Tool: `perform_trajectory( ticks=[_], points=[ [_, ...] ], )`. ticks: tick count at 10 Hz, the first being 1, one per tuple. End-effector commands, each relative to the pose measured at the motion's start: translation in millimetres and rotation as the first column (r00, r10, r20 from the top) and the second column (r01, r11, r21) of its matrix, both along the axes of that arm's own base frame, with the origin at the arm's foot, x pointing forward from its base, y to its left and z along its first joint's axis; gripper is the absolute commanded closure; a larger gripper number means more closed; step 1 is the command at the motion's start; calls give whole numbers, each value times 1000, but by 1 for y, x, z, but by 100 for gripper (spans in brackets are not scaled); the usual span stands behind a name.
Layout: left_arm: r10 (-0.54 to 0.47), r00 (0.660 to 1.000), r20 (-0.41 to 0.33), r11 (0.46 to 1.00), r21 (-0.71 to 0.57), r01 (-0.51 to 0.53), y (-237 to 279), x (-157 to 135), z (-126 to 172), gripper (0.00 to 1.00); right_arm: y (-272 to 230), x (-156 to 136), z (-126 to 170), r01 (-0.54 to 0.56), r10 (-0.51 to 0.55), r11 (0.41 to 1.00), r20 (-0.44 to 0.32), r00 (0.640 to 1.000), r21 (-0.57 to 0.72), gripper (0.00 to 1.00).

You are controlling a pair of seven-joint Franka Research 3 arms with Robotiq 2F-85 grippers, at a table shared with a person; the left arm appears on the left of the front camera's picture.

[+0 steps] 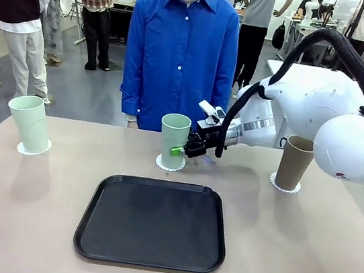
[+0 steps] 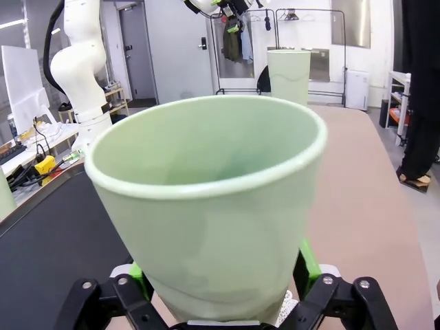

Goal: Place coasters on the table and set cups on them.
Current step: Take one Reusable plastic cup from the Flat Tray and place it on a coaster set by the human.

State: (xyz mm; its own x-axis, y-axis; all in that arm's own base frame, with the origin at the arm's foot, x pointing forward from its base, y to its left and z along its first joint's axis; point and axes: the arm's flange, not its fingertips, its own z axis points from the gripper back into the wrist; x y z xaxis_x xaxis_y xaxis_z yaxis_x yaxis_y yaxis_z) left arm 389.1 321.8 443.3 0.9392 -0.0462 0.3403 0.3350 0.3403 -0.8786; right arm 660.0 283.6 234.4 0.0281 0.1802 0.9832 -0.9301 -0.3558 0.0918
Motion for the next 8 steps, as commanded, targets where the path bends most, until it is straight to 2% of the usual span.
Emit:
perform_trajectory(
  ticks=[1,8],
  points=[
    [4,1000,-3,1000,5,-4,0,-1,2,0,2,10,2,-18,18,999,7,1000,-27,0],
    [4,1000,-3,1000,5,-4,0,-1,2,0,-3,10,11,-65,65,997,1,998,-48,0]
  ],
)
